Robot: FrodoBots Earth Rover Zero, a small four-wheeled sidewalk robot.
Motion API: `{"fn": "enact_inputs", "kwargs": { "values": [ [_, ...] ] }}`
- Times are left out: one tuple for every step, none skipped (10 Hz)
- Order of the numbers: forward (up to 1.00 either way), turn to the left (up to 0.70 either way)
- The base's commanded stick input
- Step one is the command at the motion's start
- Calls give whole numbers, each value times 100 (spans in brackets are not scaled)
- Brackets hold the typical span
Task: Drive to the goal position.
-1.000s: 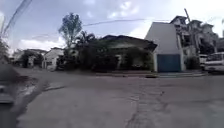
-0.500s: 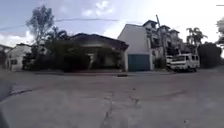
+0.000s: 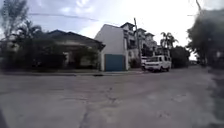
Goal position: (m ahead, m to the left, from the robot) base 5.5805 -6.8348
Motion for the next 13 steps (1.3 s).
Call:
{"fn": "enact_inputs", "kwargs": {
  "values": [
    [0, -50],
    [0, -50],
    [0, -50],
    [0, -50],
    [0, -50],
    [0, -50],
    [0, -50],
    [0, -50],
    [0, -50],
    [0, -50],
    [0, -50],
    [0, -33],
    [0, -11]
  ]
}}
